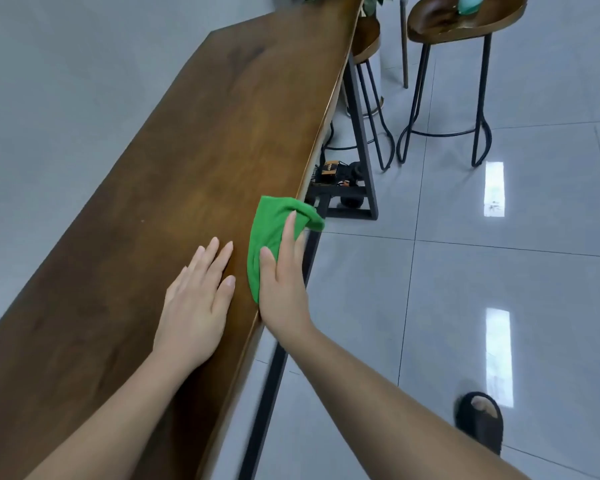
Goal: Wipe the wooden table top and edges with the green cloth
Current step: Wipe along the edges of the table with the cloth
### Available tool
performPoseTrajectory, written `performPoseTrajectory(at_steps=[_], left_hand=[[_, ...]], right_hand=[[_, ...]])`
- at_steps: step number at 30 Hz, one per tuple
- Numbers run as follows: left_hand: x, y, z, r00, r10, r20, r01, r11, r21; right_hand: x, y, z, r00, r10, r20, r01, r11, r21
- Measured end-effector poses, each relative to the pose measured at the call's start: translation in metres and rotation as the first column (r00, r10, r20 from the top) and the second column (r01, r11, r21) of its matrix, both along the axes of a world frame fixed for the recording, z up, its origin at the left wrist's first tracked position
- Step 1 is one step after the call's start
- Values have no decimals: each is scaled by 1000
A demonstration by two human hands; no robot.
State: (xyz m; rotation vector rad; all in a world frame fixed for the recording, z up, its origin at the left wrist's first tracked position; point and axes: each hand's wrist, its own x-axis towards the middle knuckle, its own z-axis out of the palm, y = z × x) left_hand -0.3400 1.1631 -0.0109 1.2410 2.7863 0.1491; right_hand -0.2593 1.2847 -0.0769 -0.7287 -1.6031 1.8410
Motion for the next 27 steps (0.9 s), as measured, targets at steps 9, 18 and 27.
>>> performPoseTrajectory(at_steps=[9, 18, 27], left_hand=[[40, -107, -5, 999, -52, 2, 52, 999, 16], [37, -106, -9, 999, -42, -24, 43, 998, 40], [42, -97, -2, 999, 32, 11, -32, 998, 52]], right_hand=[[92, -204, 5, 999, 36, 29, -32, 993, -114], [58, -139, 5, 999, -35, 34, 36, 999, -34], [-48, 95, 21, 993, -66, 96, 66, 998, 7]])
